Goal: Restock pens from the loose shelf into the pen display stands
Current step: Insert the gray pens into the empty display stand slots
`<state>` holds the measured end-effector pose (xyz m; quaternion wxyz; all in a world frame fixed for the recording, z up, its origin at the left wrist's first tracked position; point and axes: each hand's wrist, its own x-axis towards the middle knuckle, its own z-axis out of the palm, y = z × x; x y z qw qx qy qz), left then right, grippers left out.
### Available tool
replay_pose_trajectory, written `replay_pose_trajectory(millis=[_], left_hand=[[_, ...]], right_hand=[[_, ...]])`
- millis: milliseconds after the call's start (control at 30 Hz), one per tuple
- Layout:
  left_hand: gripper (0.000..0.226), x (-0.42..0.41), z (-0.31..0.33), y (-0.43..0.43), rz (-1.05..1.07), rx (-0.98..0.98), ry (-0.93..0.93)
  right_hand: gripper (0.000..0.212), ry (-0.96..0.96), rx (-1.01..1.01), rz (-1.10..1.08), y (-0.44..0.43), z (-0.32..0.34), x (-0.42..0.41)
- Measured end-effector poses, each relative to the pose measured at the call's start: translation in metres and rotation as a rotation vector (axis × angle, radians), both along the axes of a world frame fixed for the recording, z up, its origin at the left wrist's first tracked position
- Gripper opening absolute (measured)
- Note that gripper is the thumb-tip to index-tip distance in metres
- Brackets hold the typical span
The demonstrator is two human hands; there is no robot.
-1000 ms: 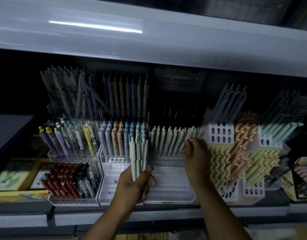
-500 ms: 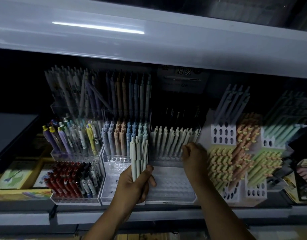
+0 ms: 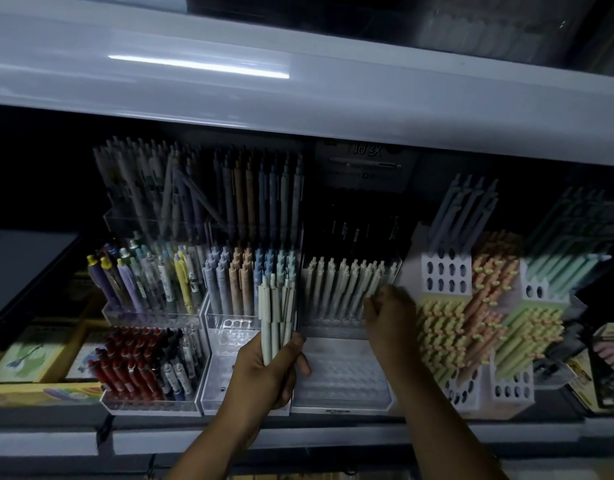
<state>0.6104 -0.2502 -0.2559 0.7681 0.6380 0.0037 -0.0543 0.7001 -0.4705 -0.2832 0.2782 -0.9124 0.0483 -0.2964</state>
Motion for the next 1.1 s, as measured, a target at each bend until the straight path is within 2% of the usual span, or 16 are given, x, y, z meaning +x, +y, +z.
replay_pose_trajectory(millis=[67,167,533,733,933,1033,1100], left_hand=[[0.041,0.0,0.001,0.0,-0.006,0.0,-0.005],[0.044,0.0,0.001,0.0,-0.005,0.0,-0.009],[0.043,-0.003,0.0,-0.003,-0.024,0.003,-0.024],[0.036,-0.004,0.003,-0.003,-0.016,-0.001,-0.017],[0.039,-0.006,0.004,-0.002,-0.027,-0.002,-0.001],[0.034,-0.005,0.003,-0.003,-0.028,-0.004,0.0],[0.029,-0.004,0.002,-0.002,-0.022,-0.015,-0.007]], right_hand=[[0.013,-0.086,0.053,-0.023,0.005,0.009,-0.006],[0.017,-0.166,0.122,0.033,0.006,0.028,-0.01],[0.016,-0.032,0.017,0.116,0.002,0.061,0.016],[0.028,-0.006,0.04,0.122,0.003,0.064,0.016],[0.027,-0.063,0.035,0.093,0.002,0.058,0.02],[0.023,-0.07,0.051,0.052,0.002,0.05,0.018],[0.029,-0.081,0.116,0.031,0.004,0.048,0.009]])
